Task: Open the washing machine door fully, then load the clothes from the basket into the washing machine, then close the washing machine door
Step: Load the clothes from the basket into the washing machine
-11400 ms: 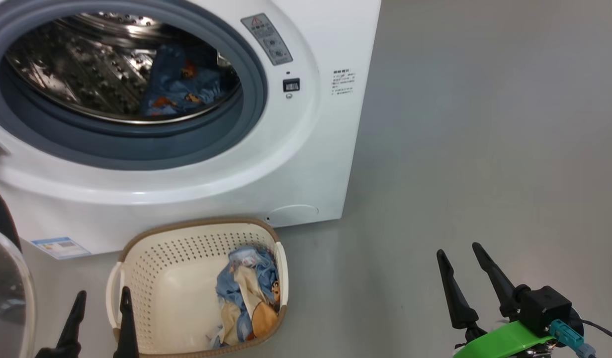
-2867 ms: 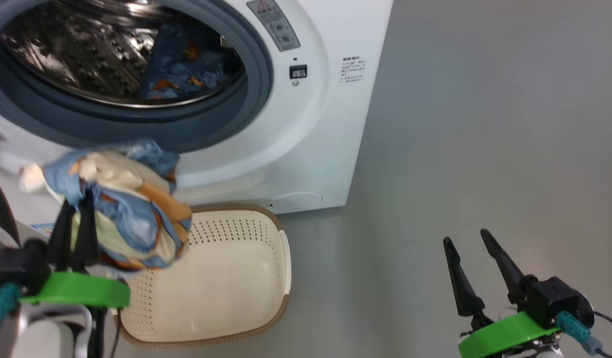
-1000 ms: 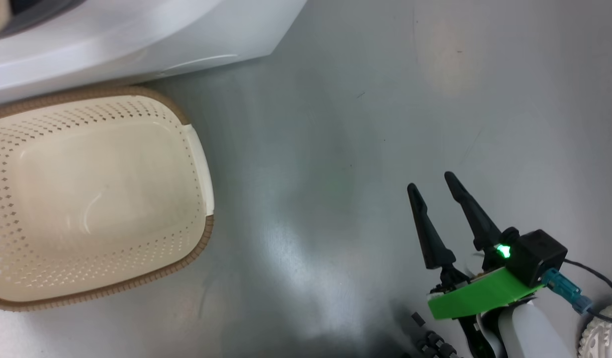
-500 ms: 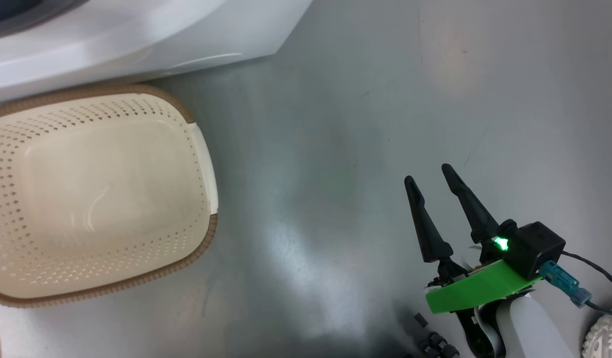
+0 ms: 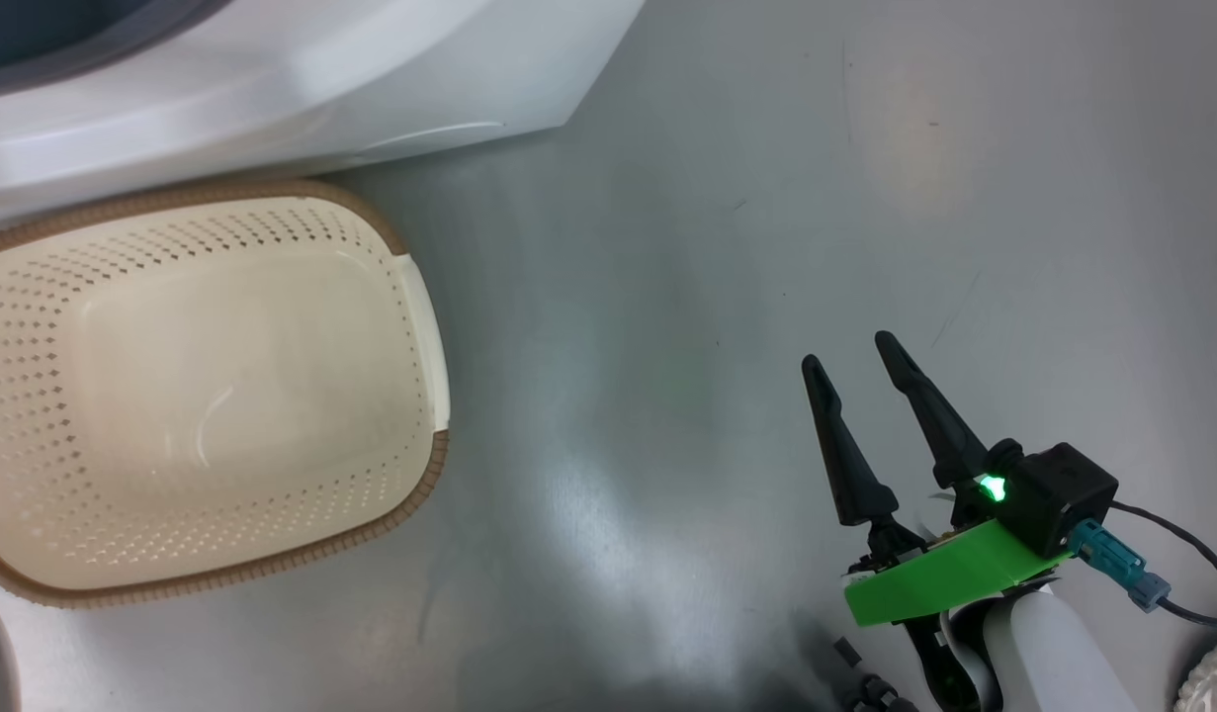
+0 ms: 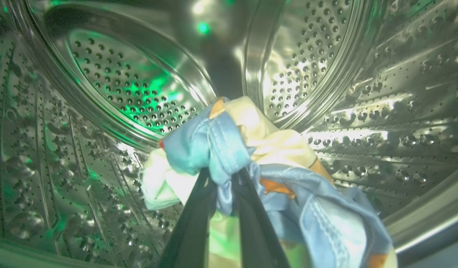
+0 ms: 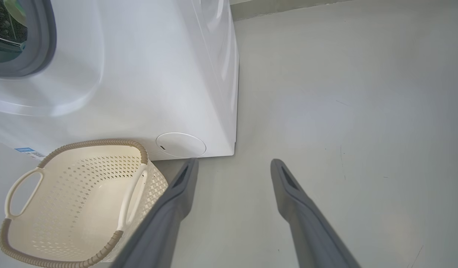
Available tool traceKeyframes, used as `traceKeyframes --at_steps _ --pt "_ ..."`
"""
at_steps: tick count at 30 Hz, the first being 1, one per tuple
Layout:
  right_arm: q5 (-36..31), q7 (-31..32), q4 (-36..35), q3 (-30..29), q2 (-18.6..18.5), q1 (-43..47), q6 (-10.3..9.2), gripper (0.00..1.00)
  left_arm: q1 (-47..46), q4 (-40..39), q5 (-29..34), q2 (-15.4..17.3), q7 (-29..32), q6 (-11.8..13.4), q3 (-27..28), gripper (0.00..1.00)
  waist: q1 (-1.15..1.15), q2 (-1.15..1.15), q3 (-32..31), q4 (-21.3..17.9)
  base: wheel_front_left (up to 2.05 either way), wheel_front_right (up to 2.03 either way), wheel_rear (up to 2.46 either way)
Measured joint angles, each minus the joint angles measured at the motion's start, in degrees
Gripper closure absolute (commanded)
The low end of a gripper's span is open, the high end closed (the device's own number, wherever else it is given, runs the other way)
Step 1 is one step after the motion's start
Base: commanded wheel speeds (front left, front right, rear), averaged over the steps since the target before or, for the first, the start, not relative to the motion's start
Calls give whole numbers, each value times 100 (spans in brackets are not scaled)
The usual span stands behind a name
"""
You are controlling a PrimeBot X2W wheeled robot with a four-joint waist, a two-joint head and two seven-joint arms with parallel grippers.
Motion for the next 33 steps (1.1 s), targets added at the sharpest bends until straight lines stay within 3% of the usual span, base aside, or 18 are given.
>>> traceKeyframes --at_steps 11,12,13,14,33 --pt "0 0 29 -25 -1 0 0 0 -246 1171 -60 -55 1 -172 -153 100 0 0 -119 59 0 0 0" --pt "0 0 30 -35 -1 0 0 0 -246 1262 -78 -64 2 -182 -159 91 0 0 -139 65 0 0 0" --pt "0 0 31 -40 -1 0 0 0 -246 1321 -87 -73 1 -187 -163 16 0 0 -159 71 0 0 0" --pt "0 0 33 -43 -1 -1 0 0 -248 1378 -108 -83 1 -216 -160 0 0 0 -176 78 0 0 0" --pt "-1 0 131 -111 -1 -9 0 0 -286 1516 -321 -243 1 -275 -237 0 0 0 -470 153 0 0 0"
